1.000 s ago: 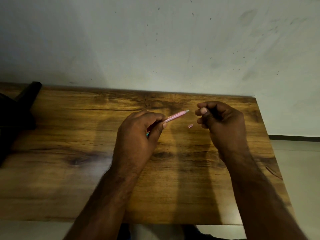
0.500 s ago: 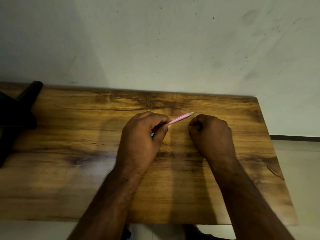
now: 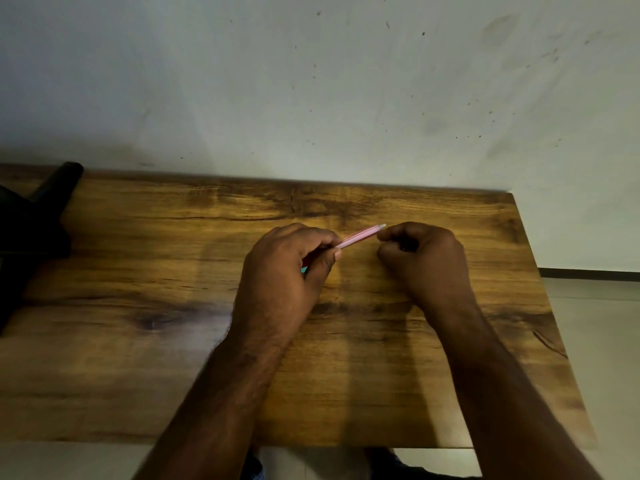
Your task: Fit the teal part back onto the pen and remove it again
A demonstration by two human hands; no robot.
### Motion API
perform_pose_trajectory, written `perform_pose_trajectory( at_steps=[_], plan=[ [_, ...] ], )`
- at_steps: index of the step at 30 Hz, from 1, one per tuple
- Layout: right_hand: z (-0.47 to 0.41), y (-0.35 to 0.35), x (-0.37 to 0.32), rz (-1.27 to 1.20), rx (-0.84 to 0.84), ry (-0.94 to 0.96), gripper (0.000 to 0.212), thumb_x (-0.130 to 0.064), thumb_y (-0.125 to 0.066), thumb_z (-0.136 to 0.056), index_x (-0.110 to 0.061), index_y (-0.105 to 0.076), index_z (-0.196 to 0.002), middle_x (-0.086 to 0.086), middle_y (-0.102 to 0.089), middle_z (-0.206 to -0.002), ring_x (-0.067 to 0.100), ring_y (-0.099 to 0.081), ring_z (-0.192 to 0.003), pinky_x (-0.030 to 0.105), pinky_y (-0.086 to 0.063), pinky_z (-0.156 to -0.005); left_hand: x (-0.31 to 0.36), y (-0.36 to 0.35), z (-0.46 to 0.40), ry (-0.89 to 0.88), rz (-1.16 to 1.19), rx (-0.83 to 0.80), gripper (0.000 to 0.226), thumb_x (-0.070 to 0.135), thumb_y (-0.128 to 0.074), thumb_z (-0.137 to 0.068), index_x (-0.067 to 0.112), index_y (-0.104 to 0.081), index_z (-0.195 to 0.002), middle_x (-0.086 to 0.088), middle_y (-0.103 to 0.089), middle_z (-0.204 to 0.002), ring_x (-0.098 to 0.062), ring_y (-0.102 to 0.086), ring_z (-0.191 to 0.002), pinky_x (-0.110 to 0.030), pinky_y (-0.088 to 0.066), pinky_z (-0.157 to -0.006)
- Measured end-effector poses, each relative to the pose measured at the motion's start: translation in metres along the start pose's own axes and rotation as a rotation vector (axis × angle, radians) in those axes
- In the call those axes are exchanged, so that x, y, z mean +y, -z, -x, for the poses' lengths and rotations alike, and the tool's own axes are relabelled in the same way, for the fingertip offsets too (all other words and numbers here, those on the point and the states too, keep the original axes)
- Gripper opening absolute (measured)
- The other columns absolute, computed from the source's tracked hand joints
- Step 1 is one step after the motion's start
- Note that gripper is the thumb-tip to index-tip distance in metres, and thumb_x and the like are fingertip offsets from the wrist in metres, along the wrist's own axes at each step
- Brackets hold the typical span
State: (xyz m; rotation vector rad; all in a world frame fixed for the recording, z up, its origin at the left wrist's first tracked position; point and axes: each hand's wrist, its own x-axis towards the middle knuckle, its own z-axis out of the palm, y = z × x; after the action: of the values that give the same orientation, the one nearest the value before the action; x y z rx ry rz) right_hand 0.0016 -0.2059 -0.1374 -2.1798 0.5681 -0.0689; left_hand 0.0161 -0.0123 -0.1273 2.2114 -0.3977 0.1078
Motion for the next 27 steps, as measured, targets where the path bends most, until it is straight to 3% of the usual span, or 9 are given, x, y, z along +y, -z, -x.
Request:
perform_pose_trajectory(
  at_steps=[2, 5, 9, 19, 27],
  plan=[
    [-0.001, 0.002, -0.003, -0.383, -0.022, -0.074, 0.013, -0.010, -0.070, -0.091, -0.019, -0.080, -0.090, -0.005, -0.072, -0.073, 0.010, -0.065, -0.066, 0.028, -0.055, -0.066, 0.000, 0.000, 0.000, 0.004, -0.009, 0.002, 0.016, 0.021, -0.075, -0.092, 0.019, -0.079, -0.107, 0.006, -0.074, -0.093, -0.014, -0.065, -0.087, -0.038, -0.054, -0.076],
    [-0.001, 0.006, -0.007, -0.821, -0.140, -0.171, 0.013, -0.002, -0.064, -0.095, -0.008, -0.075, -0.096, 0.006, -0.067, -0.071, 0.014, -0.061, -0.064, 0.024, -0.055, -0.065, -0.001, 0.000, 0.000, 0.015, 0.002, 0.002, 0.017, 0.021, -0.075, -0.092, 0.017, -0.079, -0.108, 0.005, -0.074, -0.094, -0.015, -0.065, -0.088, -0.039, -0.054, -0.076],
    [-0.001, 0.010, -0.009, -1.118, -0.198, -0.221, 0.010, -0.003, -0.067, -0.092, -0.012, -0.070, -0.096, 0.009, -0.067, -0.083, 0.017, -0.067, -0.073, 0.025, -0.058, -0.067, -0.001, 0.000, 0.000, 0.019, 0.016, 0.007, 0.017, 0.021, -0.075, -0.092, 0.017, -0.079, -0.108, 0.005, -0.074, -0.094, -0.016, -0.066, -0.089, -0.042, -0.055, -0.077],
    [-0.001, 0.009, -0.012, -1.123, -0.172, -0.198, 0.011, 0.000, -0.066, -0.092, -0.010, -0.068, -0.095, 0.003, -0.071, -0.077, 0.019, -0.071, -0.078, 0.028, -0.061, -0.074, -0.003, -0.001, 0.000, 0.005, 0.028, 0.009, 0.017, 0.020, -0.075, -0.091, 0.017, -0.079, -0.107, 0.004, -0.073, -0.092, -0.016, -0.066, -0.087, -0.043, -0.056, -0.075],
    [0.001, 0.007, -0.014, -1.053, -0.179, -0.142, 0.013, 0.004, -0.063, -0.093, -0.009, -0.067, -0.096, 0.007, -0.070, -0.090, 0.019, -0.072, -0.082, 0.029, -0.062, -0.078, -0.002, 0.000, 0.000, 0.006, 0.019, 0.016, 0.017, 0.021, -0.075, -0.091, 0.018, -0.079, -0.107, 0.006, -0.073, -0.092, -0.014, -0.066, -0.086, -0.042, -0.056, -0.075]
  ],
)
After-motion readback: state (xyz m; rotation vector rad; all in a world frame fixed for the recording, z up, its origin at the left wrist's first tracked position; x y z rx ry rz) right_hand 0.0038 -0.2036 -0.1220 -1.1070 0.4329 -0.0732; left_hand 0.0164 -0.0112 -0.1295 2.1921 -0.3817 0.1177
